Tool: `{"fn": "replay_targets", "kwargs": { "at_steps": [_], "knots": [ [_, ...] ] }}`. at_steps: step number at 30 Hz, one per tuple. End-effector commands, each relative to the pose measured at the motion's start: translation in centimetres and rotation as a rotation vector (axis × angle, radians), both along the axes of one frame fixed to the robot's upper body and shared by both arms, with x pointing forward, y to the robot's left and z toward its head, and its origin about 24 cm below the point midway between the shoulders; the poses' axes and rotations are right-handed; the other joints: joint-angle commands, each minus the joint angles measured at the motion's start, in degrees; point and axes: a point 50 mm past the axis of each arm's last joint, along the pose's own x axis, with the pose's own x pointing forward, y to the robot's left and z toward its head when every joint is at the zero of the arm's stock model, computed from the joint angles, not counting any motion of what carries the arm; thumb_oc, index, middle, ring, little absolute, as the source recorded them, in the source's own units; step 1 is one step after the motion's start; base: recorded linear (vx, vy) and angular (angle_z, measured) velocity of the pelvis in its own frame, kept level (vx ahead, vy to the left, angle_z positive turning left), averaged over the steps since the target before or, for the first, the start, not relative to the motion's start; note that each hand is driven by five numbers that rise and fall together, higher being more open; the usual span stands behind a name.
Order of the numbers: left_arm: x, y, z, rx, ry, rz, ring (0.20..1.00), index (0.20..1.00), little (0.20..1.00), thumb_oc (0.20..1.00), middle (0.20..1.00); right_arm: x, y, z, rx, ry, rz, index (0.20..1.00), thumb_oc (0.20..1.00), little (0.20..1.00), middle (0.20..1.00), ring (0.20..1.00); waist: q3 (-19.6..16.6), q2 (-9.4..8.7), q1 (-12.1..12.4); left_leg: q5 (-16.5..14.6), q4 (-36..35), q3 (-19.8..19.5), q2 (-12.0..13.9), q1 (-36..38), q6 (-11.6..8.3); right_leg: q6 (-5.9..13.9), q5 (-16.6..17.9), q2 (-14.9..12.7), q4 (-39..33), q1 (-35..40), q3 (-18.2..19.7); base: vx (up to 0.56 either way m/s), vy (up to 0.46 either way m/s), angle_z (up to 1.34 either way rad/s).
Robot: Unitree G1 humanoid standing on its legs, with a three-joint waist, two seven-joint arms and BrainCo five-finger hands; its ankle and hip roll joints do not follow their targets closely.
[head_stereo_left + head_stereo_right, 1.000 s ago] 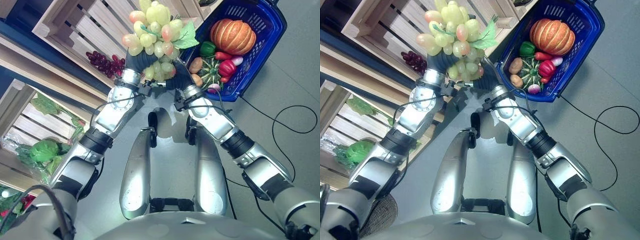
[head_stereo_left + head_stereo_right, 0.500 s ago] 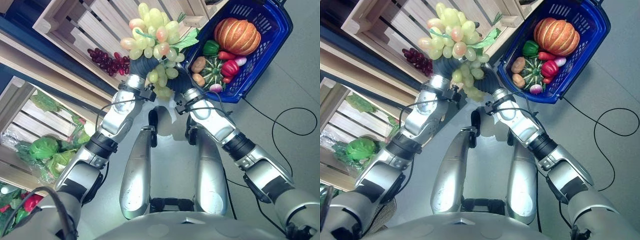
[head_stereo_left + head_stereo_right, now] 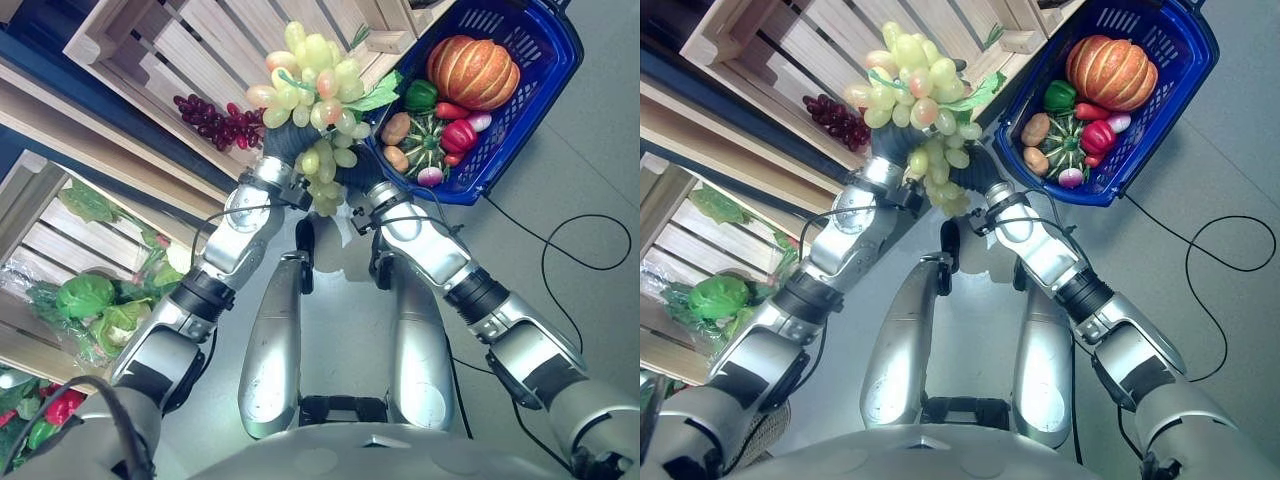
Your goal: Pick up fruits and vegetables into the basket
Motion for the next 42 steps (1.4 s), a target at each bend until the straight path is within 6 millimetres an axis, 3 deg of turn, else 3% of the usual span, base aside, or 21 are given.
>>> {"fn": "replay_targets", "kwargs": {
  "at_steps": [1, 3, 4, 7, 10, 16, 24, 30, 35, 42],
  "knots": [
    [-3.1, -5.0, 0.8, 0.137, -0.095, -0.317, 1.000, 1.000, 1.000, 1.000, 1.000, -1.6, 3.7, 5.2, 0.176, -0.144, 0.236, 0.200, 0.200, 0.200, 0.200, 0.200, -2.7, 0.20, 0.2, -8.0, -2.1, 5.8, -4.2, 4.0, 5.05, 2.98, -1.2, 1.4, -3.2, 2.8, -1.0, 0.07, 0.003, 0.01],
    [-3.3, -5.1, 1.1, 0.229, -0.152, -0.305, 1.000, 1.000, 1.000, 1.000, 1.000, -2.0, 3.6, 6.3, 0.206, -0.169, 0.282, 0.200, 0.200, 0.200, 0.200, 0.200, -2.7, 0.28, -0.3, -7.9, -2.3, 6.0, -4.1, 4.3, 4.97, 3.10, -1.1, 1.5, -3.3, 2.9, -0.8, -0.04, 0.005, 0.00],
    [-3.5, -4.9, 2.0, 0.311, -0.275, -0.228, 1.000, 1.000, 1.000, 1.000, 1.000, -2.3, 3.3, 7.3, 0.232, -0.207, 0.314, 0.200, 0.200, 0.200, 0.200, 0.200, -2.7, 0.30, -0.5, -6.3, -2.9, 6.4, -4.0, 3.3, 5.23, 2.63, 0.5, 1.5, -4.0, 2.0, -1.1, -0.07, 0.004, -0.01],
    [-3.7, -3.3, 4.4, 0.517, -0.585, 0.034, 1.000, 1.000, 1.000, 1.000, 1.000, -2.9, 2.2, 8.8, 0.289, -0.260, 0.348, 0.200, 0.200, 0.200, 0.200, 0.200, -2.7, 0.47, -0.4, -6.5, -2.6, 6.5, -3.9, 3.5, 4.99, 2.56, 0.1, 1.5, -3.8, 2.4, -1.3, 0.00, -0.022, -0.04],
    [-4.0, -1.0, 7.0, 0.617, -0.807, 0.269, 1.000, 1.000, 1.000, 1.000, 1.000, -3.6, 0.6, 10.3, 0.340, -0.326, 0.365, 0.200, 0.200, 0.200, 0.200, 0.200, -2.7, 0.50, -0.1, -6.8, -2.1, 6.4, -3.9, 3.7, 4.72, 2.56, -0.5, 1.3, -3.1, 2.8, -1.5, 0.02, -0.051, -0.01],
    [-5.5, 3.2, 9.3, 0.480, -0.902, 0.417, 1.000, 1.000, 1.000, 1.000, 1.000, -4.9, -2.8, 12.0, 0.404, -0.464, 0.334, 0.200, 0.200, 0.200, 0.200, 0.200, -2.7, 0.51, 0.4, -7.4, -0.9, 6.4, -3.5, 3.6, 4.43, 2.60, -0.9, 0.8, -2.2, 2.8, -2.0, 0.02, -0.074, 0.01],
    [-6.4, 6.7, 7.1, 0.243, -0.818, 0.507, 1.000, 1.000, 1.000, 1.000, 1.000, -6.3, -6.8, 13.3, 0.468, -0.615, 0.245, 0.200, 0.200, 0.200, 0.200, 0.200, -2.7, 0.05, 0.5, -8.1, 1.1, 6.6, -2.6, 2.3, 4.41, 2.12, -1.7, 0.9, -0.2, 1.8, -2.8, 0.01, -0.081, 0.05],
    [-6.4, 7.9, 4.5, 0.227, -0.707, 0.546, 1.000, 1.000, 1.000, 1.000, 1.000, -6.6, -9.6, 13.3, 0.507, -0.653, 0.157, 0.200, 0.200, 0.200, 0.200, 0.200, -2.7, -0.26, 0.2, -8.5, 2.6, 6.7, -2.0, 0.9, 4.50, 1.87, -2.2, 1.1, 1.5, 0.5, -3.1, 0.01, -0.087, 0.00],
    [-6.6, 8.6, 2.6, 0.328, -0.669, 0.590, 1.000, 1.000, 1.000, 1.000, 1.000, -6.1, -12.8, 12.0, 0.550, -0.607, 0.010, 0.200, 0.200, 0.200, 0.200, 0.200, -2.7, -0.13, 0.0, -9.8, 4.4, 6.3, -1.6, -0.5, 4.34, 2.09, -3.7, 1.3, 3.8, -1.1, -3.0, 0.04, -0.110, 0.01],
    [-6.2, 9.7, 2.0, 0.421, -0.642, 0.624, 1.000, 1.000, 1.000, 1.000, 1.000, -3.9, -16.7, 9.1, 0.698, -0.368, -0.085, 0.200, 0.200, 0.200, 0.200, 0.200, -2.7, 0.67, 0.2, -10.2, 6.3, 6.5, -0.7, -4.4, 4.21, 1.89, -4.7, 0.5, 6.8, -5.0, -3.4, 0.01, -0.080, 0.01]
  ]
}}
